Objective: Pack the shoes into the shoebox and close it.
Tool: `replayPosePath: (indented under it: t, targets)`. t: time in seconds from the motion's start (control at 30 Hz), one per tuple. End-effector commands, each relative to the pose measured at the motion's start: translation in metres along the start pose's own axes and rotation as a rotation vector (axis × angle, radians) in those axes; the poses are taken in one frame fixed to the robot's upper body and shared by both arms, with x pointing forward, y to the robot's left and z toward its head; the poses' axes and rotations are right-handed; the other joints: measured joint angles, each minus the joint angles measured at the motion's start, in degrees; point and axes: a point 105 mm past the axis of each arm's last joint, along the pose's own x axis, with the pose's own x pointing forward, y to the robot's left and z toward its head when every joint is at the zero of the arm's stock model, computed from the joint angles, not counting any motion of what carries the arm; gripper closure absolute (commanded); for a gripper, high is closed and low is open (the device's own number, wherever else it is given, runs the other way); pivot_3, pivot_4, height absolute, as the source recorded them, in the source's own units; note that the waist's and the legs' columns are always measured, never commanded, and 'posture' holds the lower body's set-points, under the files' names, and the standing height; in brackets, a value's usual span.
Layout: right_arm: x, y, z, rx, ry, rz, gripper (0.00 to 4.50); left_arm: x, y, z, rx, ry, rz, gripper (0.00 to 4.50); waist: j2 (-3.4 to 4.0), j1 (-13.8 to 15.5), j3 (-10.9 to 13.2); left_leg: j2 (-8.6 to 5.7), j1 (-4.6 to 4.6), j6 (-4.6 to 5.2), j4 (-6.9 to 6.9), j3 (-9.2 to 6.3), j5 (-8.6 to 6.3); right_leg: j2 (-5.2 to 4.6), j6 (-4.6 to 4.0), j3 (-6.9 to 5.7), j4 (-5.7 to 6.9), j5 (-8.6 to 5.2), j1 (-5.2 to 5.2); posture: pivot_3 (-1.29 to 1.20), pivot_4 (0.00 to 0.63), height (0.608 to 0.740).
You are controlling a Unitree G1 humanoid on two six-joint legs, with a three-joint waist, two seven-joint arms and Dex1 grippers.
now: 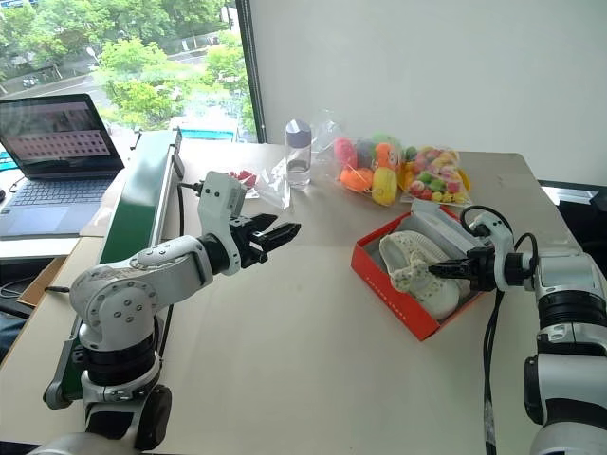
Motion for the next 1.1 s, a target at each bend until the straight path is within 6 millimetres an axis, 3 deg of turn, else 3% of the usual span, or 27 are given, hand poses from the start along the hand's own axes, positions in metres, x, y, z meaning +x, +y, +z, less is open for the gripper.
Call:
replayPosePath:
  t: [0.03, 0.23, 0.37, 0.57, 0.67, 0.83, 0.93, 1.1]
  targets:
    - [0.002, -0.009, -0.011, -0.112, 0.088, -0.118, 3.98, -0.004, -0.003, 0.009, 0.022, -0.037, 0.001, 1.52, 0.00, 0.1, 0.0, -0.01, 0.00, 0.00, 0.00, 0.00, 0.00, -0.01, 0.00, -0.01, 0.00, 0.00, 0.00, 0.00, 0.150, 0.740]
    - [0.021, -0.008, -0.037, -0.366, 0.283, -0.212, 3.98, -0.003, -0.003, 0.009, 0.023, -0.040, 0.005, 1.52, -0.04, 0.3, -0.1, -0.01, 0.12, -0.01, 0.01, -0.01, -0.01, -0.03, 0.00, -0.03, -0.01, -0.02, 0.14, 0.00, 0.150, 0.740]
    - [0.035, 0.006, -0.047, -0.564, 0.386, -0.212, 3.98, -0.003, -0.005, 0.009, 0.022, -0.045, 0.005, 1.52, -0.21, 0.3, -0.2, 0.01, 0.30, -0.05, 0.00, 0.00, -0.03, -0.02, -0.04, -0.03, -0.02, -0.07, 0.25, 0.00, 0.150, 0.740]
    - [0.063, 0.051, -0.052, -0.404, 0.303, -0.045, 3.98, -0.003, -0.005, 0.007, 0.020, -0.048, 0.013, 1.52, -0.92, 0.2, -0.7, 0.09, 0.38, -0.12, -0.05, 0.00, -0.07, 0.02, -0.30, -0.05, -0.01, -0.22, 0.30, 0.00, 0.150, 0.740]
    - [0.077, 0.062, -0.058, -0.325, 0.284, -0.015, 3.98, -0.003, -0.006, 0.006, 0.016, -0.053, 0.017, 1.52, -1.36, -0.2, -1.0, 0.27, 0.49, -0.59, -0.13, 0.00, -0.30, 0.17, -0.42, -0.06, 0.03, -0.29, 0.29, 0.00, 0.150, 0.740]
    - [0.118, 0.092, -0.054, -0.223, 0.229, 0.043, 3.98, -0.004, -0.004, 0.006, 0.011, -0.060, 0.031, 1.52, -2.06, -2.0, -1.4, 0.68, 0.96, -1.00, -0.17, -0.03, -0.43, 0.53, -0.71, -0.03, 0.27, -0.46, 0.58, 0.00, 0.150, 0.740]
    - [0.125, 0.097, -0.050, -0.211, 0.217, 0.049, 3.98, -0.003, -0.003, 0.006, 0.011, -0.061, 0.035, 1.52, -2.22, -3.1, -1.5, 1.27, 1.63, -1.60, -0.23, -0.07, -0.78, 0.90, -0.84, -0.11, 0.08, -0.56, 1.34, 0.00, 0.150, 0.740]
    - [0.130, 0.102, -0.040, -0.223, 0.199, 0.059, 3.98, -0.005, -0.001, 0.007, 0.016, -0.062, 0.044, 1.52, -2.21, -3.6, -1.5, 1.21, 2.26, -1.88, -0.67, -0.71, -0.93, 1.04, -1.26, -0.24, 0.25, -0.82, 1.31, 0.00, 0.150, 0.740]
